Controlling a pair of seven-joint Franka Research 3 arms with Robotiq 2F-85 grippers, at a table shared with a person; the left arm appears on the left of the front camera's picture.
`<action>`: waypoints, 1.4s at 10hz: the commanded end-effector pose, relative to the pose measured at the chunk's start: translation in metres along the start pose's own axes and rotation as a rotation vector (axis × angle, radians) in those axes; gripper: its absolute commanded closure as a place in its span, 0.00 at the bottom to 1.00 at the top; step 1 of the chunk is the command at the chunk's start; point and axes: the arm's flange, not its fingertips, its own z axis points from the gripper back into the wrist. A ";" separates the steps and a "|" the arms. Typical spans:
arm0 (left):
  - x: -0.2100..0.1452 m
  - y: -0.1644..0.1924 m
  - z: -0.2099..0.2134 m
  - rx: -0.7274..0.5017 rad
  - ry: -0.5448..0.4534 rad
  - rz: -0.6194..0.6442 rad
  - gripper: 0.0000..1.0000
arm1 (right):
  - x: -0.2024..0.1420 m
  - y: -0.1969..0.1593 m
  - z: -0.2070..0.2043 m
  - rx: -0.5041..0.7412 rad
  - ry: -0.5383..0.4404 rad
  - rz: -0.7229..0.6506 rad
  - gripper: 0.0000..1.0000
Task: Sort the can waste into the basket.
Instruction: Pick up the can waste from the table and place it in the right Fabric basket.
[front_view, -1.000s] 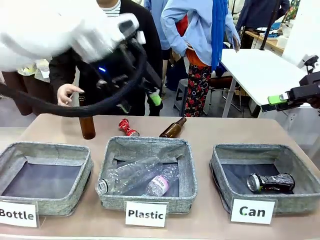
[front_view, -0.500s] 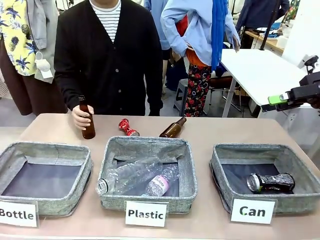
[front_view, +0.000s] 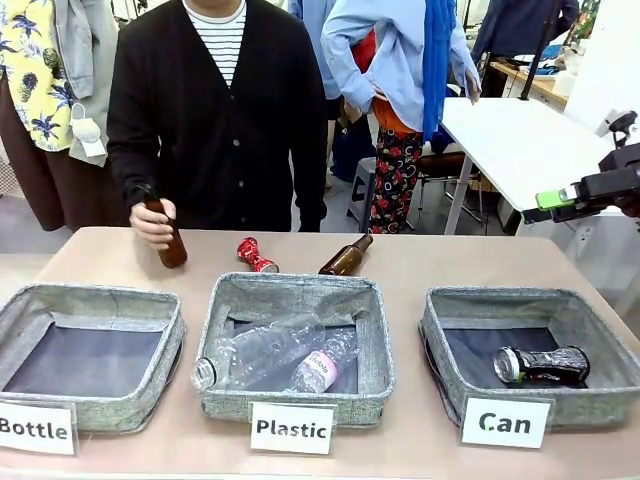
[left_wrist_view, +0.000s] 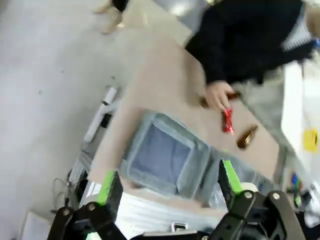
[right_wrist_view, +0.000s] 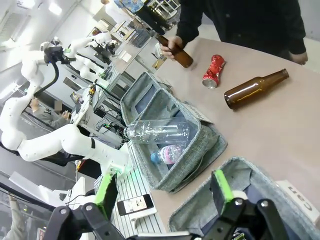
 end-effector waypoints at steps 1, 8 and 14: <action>-0.010 0.014 -0.018 0.068 -0.050 0.146 0.00 | 0.000 0.001 0.002 0.004 0.006 0.021 0.00; -0.027 0.083 -0.015 0.079 -0.108 0.325 0.00 | 0.000 0.001 0.002 0.004 0.006 0.021 0.00; -0.025 0.065 -0.025 0.106 -0.104 0.275 0.00 | 0.000 0.001 0.002 0.004 0.006 0.021 0.00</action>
